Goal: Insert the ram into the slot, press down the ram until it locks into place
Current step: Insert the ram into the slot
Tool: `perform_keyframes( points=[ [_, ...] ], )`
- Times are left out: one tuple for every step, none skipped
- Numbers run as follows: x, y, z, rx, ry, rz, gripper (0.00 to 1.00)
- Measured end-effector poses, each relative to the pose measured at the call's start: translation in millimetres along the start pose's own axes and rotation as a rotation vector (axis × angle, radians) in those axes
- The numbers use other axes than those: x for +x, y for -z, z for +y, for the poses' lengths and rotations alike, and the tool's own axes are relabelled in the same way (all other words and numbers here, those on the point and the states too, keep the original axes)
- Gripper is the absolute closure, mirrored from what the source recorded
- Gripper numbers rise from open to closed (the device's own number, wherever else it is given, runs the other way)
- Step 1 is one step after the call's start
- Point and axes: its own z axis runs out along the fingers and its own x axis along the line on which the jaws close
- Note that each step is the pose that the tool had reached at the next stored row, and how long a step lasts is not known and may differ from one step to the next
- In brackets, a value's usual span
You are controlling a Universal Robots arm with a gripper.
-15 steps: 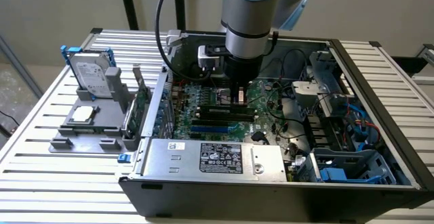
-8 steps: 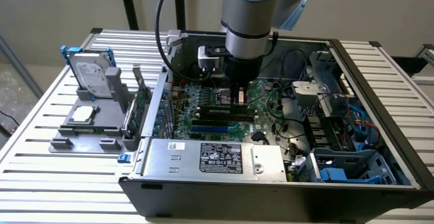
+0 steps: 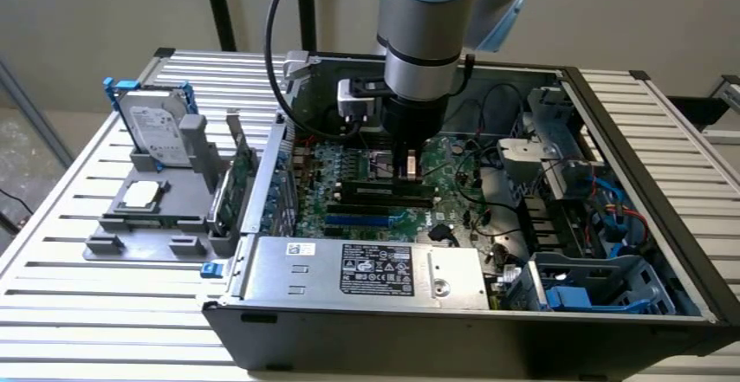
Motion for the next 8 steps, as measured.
perform_keyframes(
  points=[
    [0.0, 0.0, 0.0, 0.0000, 0.000, 0.0000, 0.87],
    [0.0, 0.0, 0.0, 0.0000, 0.000, 0.0000, 0.87],
    [0.0, -0.1, 0.0, 0.0000, 0.000, 0.0000, 0.87],
    [-0.2, -0.3, 0.0, 0.0001, 0.000, -0.0001, 0.87],
    [-0.4, -0.5, 0.0, 0.0002, 0.000, -0.0003, 0.87],
    [-0.7, -0.8, 0.1, 0.0002, 0.000, -0.0003, 0.87],
    [-1.2, -1.1, 0.2, 0.0001, 0.000, 0.0001, 0.87],
    [-1.5, -1.4, 0.2, 0.0001, 0.000, 0.0006, 0.87]
  ],
)
